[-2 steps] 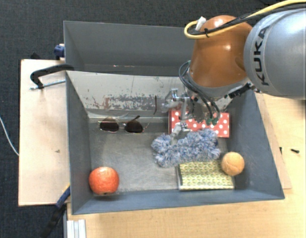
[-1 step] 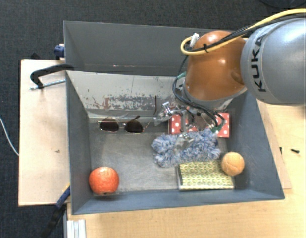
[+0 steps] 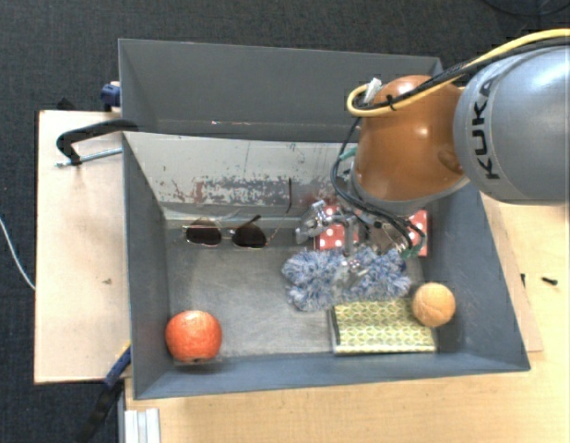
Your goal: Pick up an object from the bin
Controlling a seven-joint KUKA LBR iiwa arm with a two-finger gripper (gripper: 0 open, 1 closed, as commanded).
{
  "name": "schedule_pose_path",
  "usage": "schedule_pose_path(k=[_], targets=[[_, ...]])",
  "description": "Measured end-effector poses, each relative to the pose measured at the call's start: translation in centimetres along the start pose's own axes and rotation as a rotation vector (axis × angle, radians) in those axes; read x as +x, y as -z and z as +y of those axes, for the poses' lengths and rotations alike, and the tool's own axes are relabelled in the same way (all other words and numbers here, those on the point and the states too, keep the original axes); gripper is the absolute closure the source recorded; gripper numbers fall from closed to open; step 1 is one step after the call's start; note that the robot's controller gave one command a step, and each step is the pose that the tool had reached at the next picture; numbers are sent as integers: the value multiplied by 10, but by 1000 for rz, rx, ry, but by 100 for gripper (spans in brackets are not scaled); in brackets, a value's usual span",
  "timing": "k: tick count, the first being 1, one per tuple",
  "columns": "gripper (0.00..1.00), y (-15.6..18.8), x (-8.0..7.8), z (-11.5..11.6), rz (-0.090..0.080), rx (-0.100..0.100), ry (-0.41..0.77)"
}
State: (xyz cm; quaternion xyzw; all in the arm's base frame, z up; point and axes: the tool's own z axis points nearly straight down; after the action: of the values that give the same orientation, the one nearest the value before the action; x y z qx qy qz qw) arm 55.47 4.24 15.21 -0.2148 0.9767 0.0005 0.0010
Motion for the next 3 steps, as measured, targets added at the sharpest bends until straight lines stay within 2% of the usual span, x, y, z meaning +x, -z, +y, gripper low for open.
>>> schedule_pose_path(k=[1,2,3], targets=[[0,-53,-11,-9,-2,1,272],[100,-77,-14,-21,7,-5,91],[100,-77,-14,-21,7,-5,91]])
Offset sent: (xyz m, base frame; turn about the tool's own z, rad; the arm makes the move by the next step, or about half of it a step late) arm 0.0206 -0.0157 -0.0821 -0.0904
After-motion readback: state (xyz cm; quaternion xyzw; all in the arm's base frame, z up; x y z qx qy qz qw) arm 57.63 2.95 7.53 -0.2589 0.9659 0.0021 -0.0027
